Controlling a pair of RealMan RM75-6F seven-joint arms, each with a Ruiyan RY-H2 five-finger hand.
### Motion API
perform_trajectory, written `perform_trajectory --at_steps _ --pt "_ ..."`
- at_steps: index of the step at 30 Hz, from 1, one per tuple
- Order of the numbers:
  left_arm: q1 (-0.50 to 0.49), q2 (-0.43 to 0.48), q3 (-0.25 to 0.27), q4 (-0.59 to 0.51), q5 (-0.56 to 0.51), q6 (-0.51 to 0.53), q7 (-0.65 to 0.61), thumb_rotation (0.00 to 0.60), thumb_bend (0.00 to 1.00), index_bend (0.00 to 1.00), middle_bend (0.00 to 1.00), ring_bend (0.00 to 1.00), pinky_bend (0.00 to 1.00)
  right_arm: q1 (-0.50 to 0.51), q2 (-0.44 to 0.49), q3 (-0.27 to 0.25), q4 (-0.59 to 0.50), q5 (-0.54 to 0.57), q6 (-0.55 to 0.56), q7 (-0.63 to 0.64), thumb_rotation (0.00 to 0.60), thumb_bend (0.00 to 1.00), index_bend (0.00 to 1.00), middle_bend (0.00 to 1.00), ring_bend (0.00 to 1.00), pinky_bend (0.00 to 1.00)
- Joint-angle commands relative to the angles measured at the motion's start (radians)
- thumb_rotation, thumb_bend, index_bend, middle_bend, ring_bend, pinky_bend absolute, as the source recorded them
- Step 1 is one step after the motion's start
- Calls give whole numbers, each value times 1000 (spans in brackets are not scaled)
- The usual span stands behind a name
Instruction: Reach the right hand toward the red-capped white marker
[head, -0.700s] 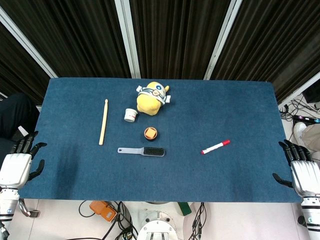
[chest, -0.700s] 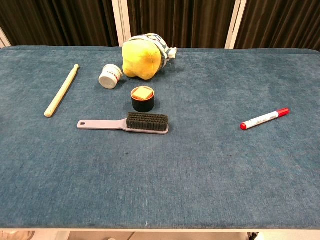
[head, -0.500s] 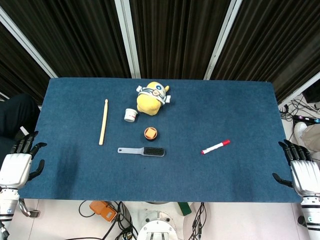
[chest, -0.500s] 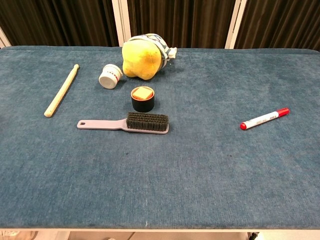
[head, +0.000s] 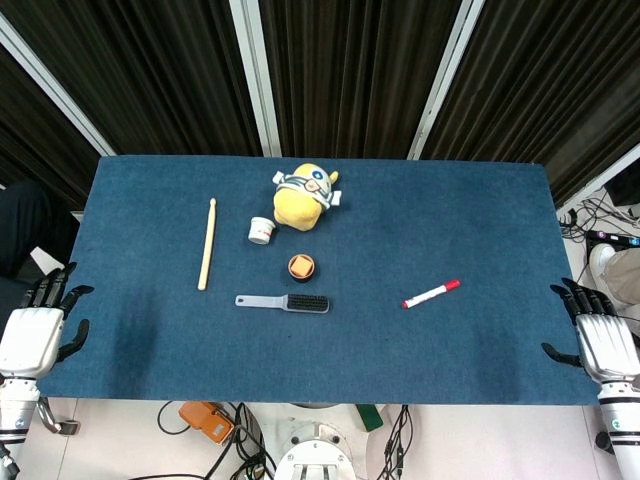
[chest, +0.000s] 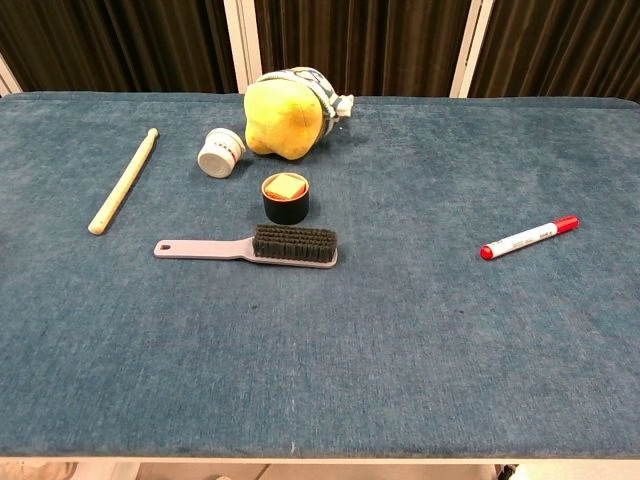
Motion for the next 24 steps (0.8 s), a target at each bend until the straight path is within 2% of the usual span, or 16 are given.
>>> perform_trajectory --at_steps 1,8,15,24 --pt "0 -1 0 -1 -3 -1 0 600 433 259 0 0 118 50 -38 14 76 15 -77 64 600 264 236 142 172 171" --pt "0 -4 -5 0 -11 -2 6 600 433 259 0 0 117 179 -110 42 220 55 -283 132 600 264 271 142 171 171" --pt "2 -5 -9 0 -21 0 12 600 435 259 0 0 117 286 -207 62 342 59 -404 177 600 264 312 142 172 171" --pt "2 -6 -16 3 -33 0 17 600 435 259 0 0 118 387 -277 73 356 24 -462 197 600 265 389 142 172 171"
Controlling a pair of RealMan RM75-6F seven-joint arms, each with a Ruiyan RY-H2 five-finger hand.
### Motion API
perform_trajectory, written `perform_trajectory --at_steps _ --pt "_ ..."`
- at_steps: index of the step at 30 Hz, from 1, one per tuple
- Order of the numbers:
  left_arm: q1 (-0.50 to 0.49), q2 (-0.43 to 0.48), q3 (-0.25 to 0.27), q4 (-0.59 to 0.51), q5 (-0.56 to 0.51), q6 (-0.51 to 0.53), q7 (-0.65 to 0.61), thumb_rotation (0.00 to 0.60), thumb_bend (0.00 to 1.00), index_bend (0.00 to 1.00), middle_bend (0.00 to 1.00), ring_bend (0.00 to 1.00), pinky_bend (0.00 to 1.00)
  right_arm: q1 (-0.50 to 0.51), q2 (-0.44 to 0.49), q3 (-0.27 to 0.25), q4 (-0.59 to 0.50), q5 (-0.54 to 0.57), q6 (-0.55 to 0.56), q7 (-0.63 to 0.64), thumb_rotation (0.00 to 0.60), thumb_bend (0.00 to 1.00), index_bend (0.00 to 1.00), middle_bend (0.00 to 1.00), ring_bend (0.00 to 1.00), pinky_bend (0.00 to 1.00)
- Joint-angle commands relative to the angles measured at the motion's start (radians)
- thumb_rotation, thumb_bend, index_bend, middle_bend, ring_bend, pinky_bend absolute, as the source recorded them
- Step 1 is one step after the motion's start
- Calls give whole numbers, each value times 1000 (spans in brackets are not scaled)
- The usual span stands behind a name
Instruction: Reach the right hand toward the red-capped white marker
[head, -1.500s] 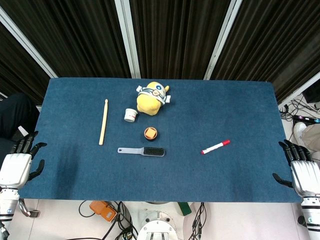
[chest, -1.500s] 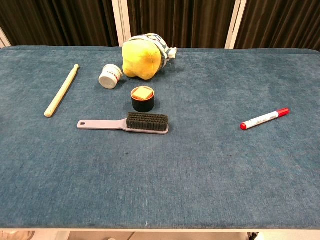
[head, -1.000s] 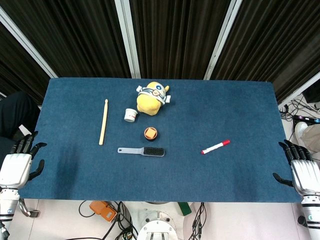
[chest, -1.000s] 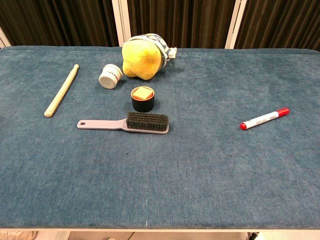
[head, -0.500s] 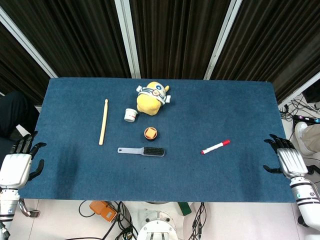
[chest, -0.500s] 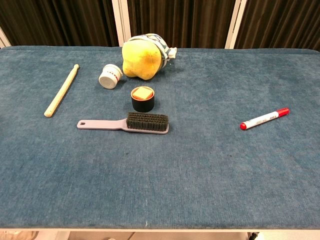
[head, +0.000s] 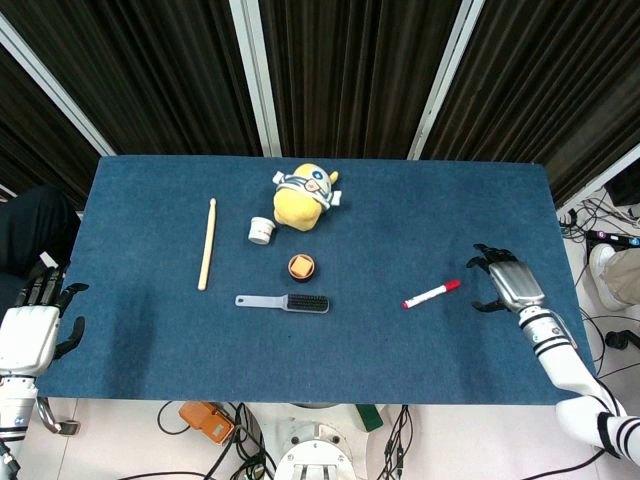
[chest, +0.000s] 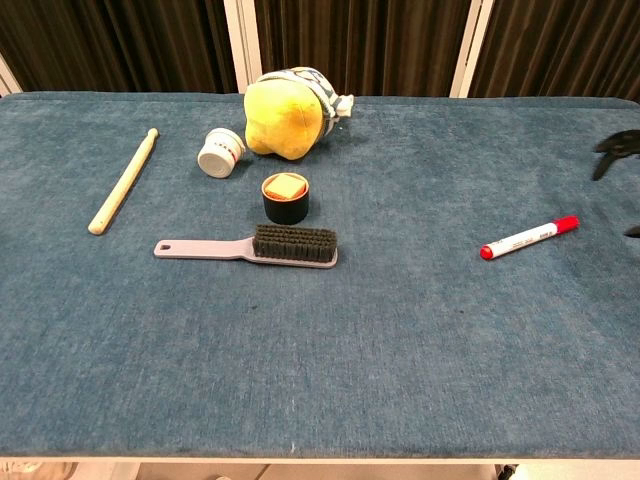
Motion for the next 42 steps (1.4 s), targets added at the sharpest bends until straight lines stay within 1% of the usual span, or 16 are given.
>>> perform_trajectory --at_steps 1,7,9,13,21,27,32,36,40,42 --pt "1 0 -1 -1 -3 1 0 600 435 259 0 0 118 25 -19 5 2 -6 -18 7 600 266 397 142 171 171" --pt "0 0 -3 0 -5 0 -1 600 436 259 0 0 118 69 -58 5 12 3 -56 0 600 273 441 142 171 171" --pt "0 0 -4 0 -7 0 0 600 435 259 0 0 118 81 -73 4 22 9 -68 2 600 291 459 142 171 171" --pt "1 0 -6 -1 -9 1 -2 600 435 259 0 0 118 98 -96 -4 42 12 -85 0 600 314 490 142 171 171" --pt "0 -1 -6 -1 -10 -2 -4 600 435 259 0 0 117 121 -129 -20 70 21 -112 -2 600 325 523 142 172 171" --pt "1 -1 -9 -2 -16 -1 -8 600 436 259 0 0 117 139 -142 -29 85 22 -132 0 600 389 578 142 172 171" --pt "1 -1 -12 -4 -19 1 -11 600 436 259 0 0 118 153 -152 -29 95 28 -144 3 600 421 622 142 172 171" --pt "2 -2 -12 -5 -19 2 -13 600 435 259 0 0 117 158 -155 -27 99 25 -134 16 600 474 683 142 181 171" --pt "2 -2 -13 -6 -21 2 -18 600 435 259 0 0 117 159 -149 -21 94 28 -122 33 600 534 707 142 182 171" --pt "2 -3 -14 -5 -21 2 -19 600 436 259 0 0 117 159 -145 -12 85 29 -108 54 600 546 716 142 183 171"
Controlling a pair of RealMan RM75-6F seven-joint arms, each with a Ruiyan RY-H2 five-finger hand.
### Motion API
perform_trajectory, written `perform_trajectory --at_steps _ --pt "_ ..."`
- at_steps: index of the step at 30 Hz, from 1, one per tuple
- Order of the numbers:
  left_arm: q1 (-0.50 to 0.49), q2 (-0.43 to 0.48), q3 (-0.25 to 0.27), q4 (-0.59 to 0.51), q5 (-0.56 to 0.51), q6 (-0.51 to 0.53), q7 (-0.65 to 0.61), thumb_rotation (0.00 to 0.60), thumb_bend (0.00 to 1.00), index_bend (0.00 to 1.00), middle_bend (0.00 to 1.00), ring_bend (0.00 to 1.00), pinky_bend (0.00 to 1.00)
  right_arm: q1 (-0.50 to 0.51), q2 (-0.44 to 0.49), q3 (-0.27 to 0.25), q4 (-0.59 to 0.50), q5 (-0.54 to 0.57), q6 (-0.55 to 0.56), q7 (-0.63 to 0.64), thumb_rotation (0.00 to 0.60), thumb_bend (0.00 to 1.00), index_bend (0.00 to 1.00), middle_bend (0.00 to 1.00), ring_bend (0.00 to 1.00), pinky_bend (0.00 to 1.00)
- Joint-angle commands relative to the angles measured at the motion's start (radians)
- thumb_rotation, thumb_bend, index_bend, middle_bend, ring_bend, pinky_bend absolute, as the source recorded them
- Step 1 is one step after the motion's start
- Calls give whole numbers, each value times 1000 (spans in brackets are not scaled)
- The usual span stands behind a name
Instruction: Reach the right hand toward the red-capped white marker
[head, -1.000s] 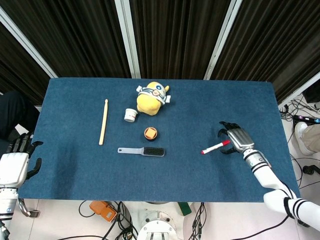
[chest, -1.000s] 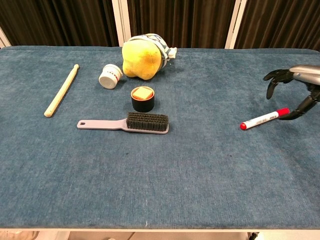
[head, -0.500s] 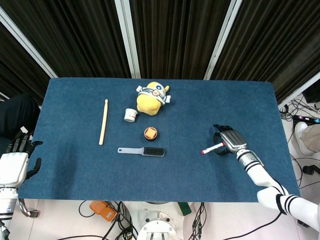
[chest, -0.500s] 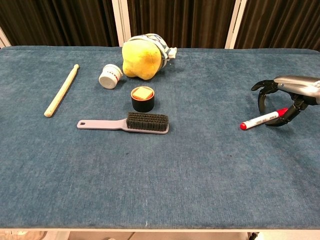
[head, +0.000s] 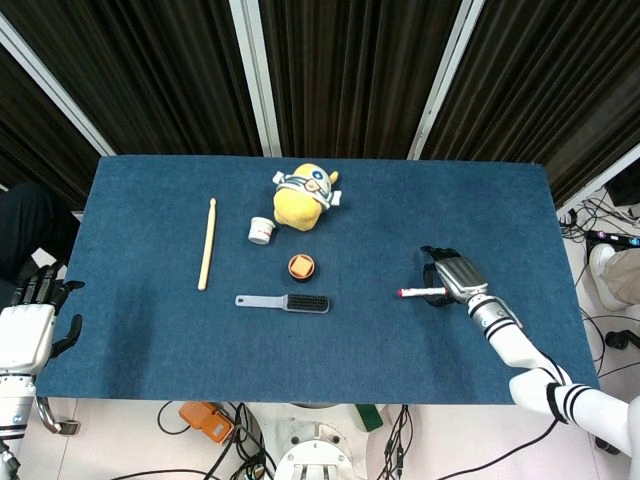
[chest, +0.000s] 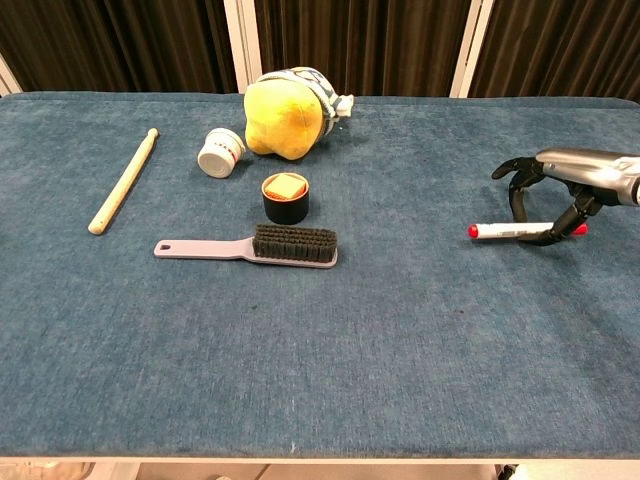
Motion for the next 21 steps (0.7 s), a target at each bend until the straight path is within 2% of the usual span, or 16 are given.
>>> perform_trajectory --at_steps 1,5,12,21 --pt "0 0 0 2 1 0 0 600 436 259 0 0 117 -1 6 14 -11 0 23 28 600 546 719 142 185 171" --pt "1 0 0 0 0 2 0 600 436 259 0 0 118 1 24 46 -37 -13 85 72 600 546 728 142 196 173" --pt "1 0 2 -1 3 2 8 600 436 259 0 0 118 -19 70 141 -135 -17 271 121 600 554 725 142 196 177" --pt "2 -1 1 -2 -2 0 10 600 436 259 0 0 117 -34 143 188 -246 -32 379 118 600 554 726 142 196 183"
